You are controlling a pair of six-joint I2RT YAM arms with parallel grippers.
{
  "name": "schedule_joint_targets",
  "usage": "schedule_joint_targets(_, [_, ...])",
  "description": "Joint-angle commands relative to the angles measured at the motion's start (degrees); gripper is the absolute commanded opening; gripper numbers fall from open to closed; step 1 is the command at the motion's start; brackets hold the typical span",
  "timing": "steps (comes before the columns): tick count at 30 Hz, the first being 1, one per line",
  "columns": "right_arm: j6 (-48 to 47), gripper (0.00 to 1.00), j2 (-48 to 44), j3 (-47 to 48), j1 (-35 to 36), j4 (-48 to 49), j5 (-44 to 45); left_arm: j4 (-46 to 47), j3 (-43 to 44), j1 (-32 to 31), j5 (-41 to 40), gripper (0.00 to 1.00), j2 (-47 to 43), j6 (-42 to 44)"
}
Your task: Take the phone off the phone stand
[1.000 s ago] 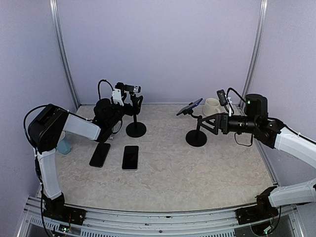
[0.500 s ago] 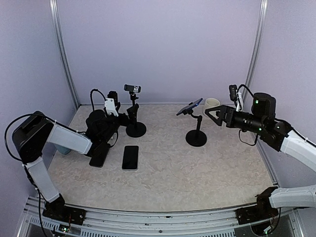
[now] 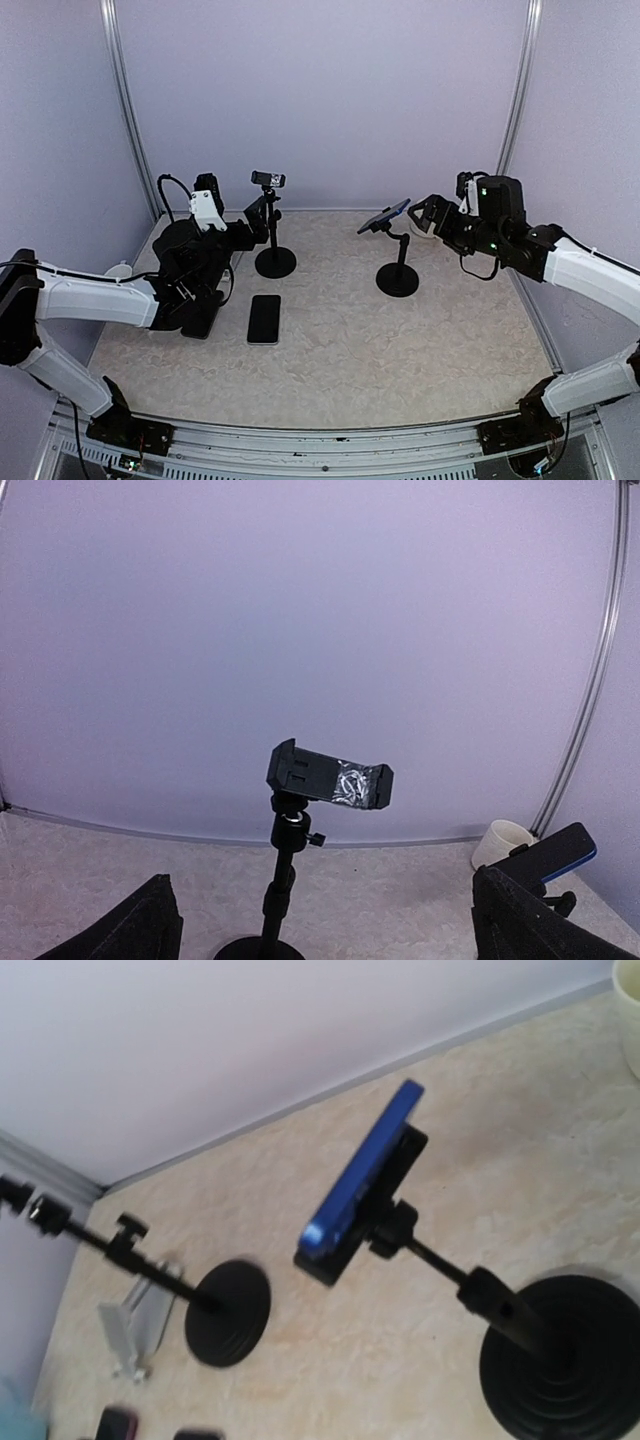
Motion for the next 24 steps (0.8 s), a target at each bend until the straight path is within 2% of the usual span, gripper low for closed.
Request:
schedule_joint_targets(1, [4.68,0.94,3.91,4.97,3.54,-2.31,10.54,-2.61,-2.49,-0.75,-5.12,0.99,-3.86,-0.48])
schedule_joint_targets(6, [7.97,0.91,9.4,10.88,4.55,-4.44,14.56,-5.58,-2.89,-1.47,-8.83,0.99,-5.97,-1.77])
schedule_joint_targets(11, [10.33,0.86,15.7,16.93,4.94,-6.92,15.04,-6.44,-3.32,-2.43,-12.08,0.99,-7.24,-2.1])
schedule_joint_targets(24, [14.92,0.72,26.81,25.41,4.96,-9.19,17.14,-6.63,-5.22,-2.87,-13.91,0.99,-10.38,-0.8])
